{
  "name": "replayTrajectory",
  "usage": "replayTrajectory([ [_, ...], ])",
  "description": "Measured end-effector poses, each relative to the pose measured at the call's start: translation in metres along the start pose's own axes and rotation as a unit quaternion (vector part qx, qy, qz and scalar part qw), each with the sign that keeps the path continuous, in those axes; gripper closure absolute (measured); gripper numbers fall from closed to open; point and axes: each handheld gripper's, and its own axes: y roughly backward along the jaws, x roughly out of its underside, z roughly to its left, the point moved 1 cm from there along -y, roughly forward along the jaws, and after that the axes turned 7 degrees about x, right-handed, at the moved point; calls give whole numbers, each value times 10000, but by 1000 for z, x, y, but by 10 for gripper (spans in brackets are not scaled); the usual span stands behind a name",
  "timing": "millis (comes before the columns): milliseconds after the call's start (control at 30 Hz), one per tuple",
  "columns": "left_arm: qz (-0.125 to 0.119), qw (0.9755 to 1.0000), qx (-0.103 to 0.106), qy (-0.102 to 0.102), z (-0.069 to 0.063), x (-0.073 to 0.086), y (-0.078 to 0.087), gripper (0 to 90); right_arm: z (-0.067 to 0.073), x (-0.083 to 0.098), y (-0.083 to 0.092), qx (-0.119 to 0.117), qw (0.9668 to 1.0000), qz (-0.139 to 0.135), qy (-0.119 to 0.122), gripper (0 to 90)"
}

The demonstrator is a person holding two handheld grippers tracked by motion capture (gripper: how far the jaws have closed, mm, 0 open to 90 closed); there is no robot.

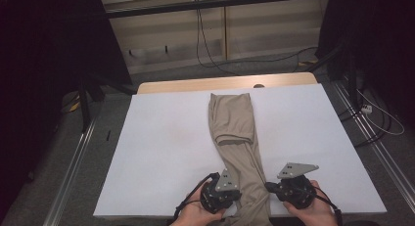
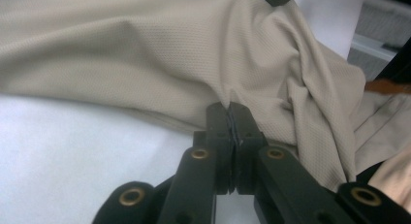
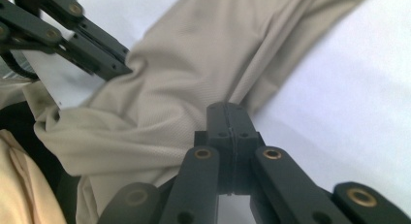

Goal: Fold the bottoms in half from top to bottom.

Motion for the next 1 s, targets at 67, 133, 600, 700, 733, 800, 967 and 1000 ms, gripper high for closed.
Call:
replayTrajectory([
  [67, 1, 10000, 3, 97, -2, 2, 4, 898, -2, 3, 0, 16, 10000, 52, -50, 900],
  [133, -2, 9999, 4, 117, -5, 6, 11, 898, -1, 3, 1, 68, 9999, 75, 16, 900],
  [600, -452, 9975, 24, 537, 13, 15, 43, 766, -3, -5, 0, -34, 9999, -44, 94, 824],
  [700, -546, 9974, -261, 404, 26, 4, 36, 708, -15, -29, -18, 84, 9996, -258, 12, 831],
  [733, -528, 9976, -181, 402, 29, 1, 31, 693, -20, -38, -27, 159, 9994, -303, 44, 831],
  [800, -408, 9988, -110, 247, 28, -1, 21, 661, -29, -55, -44, 339, 9988, -355, -24, 824],
  [967, 61, 9997, -215, 36, 18, 6, 12, 892, -41, -74, -77, 238, 9993, -207, -205, 751],
  [1000, 14, 9996, -238, 125, 18, 5, 13, 900, -40, -72, -81, 230, 9995, -110, -200, 726],
])
